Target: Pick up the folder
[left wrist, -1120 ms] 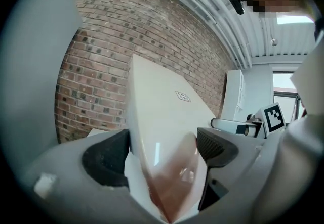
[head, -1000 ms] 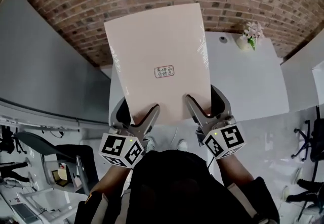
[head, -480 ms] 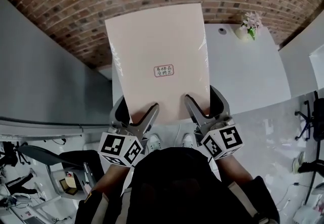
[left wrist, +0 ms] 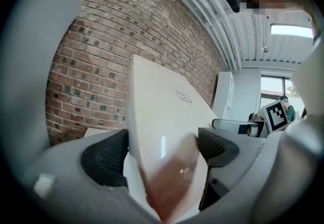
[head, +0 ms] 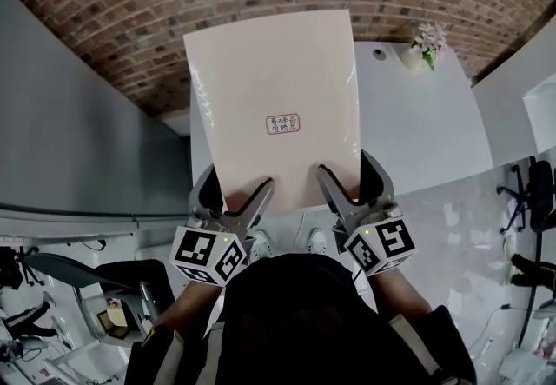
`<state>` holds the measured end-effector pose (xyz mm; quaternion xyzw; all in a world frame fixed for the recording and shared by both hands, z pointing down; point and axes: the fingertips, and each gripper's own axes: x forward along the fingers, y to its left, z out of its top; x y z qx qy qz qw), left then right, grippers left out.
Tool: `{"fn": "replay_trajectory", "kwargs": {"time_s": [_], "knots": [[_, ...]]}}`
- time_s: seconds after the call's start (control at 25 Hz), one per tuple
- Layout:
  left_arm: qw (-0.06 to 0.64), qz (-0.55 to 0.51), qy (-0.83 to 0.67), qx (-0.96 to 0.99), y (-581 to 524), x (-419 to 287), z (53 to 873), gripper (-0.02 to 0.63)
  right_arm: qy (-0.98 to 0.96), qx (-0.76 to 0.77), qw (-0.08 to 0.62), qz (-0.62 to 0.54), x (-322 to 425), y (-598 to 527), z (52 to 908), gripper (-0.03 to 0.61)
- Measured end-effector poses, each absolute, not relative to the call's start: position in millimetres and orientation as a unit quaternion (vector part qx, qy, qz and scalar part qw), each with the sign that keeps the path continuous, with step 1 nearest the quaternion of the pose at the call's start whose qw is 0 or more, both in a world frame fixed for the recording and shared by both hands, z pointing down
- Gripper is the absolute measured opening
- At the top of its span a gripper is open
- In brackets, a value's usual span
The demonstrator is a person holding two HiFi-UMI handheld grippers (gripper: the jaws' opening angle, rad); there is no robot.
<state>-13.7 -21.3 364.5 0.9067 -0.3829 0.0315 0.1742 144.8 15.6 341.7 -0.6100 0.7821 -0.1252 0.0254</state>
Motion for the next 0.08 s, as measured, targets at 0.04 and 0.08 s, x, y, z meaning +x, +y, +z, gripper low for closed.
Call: {"fn": "replay_trajectory", "kwargs": {"time_s": [0.04, 0.08], "knots": [[0.176, 0.031, -0.383, 0.906, -20.7, -15.0, 365.1, 0.431, 0.782, -0.61, 0.024, -0.126, 143.3, 16.2, 342.1, 0.305], [0.177, 0.031, -0.383, 0.906, -20.0, -16.5, 365.8, 0.433, 0.781, -0.611, 0.023, -0.127, 141.7, 16.9, 342.4, 0.305]]}}
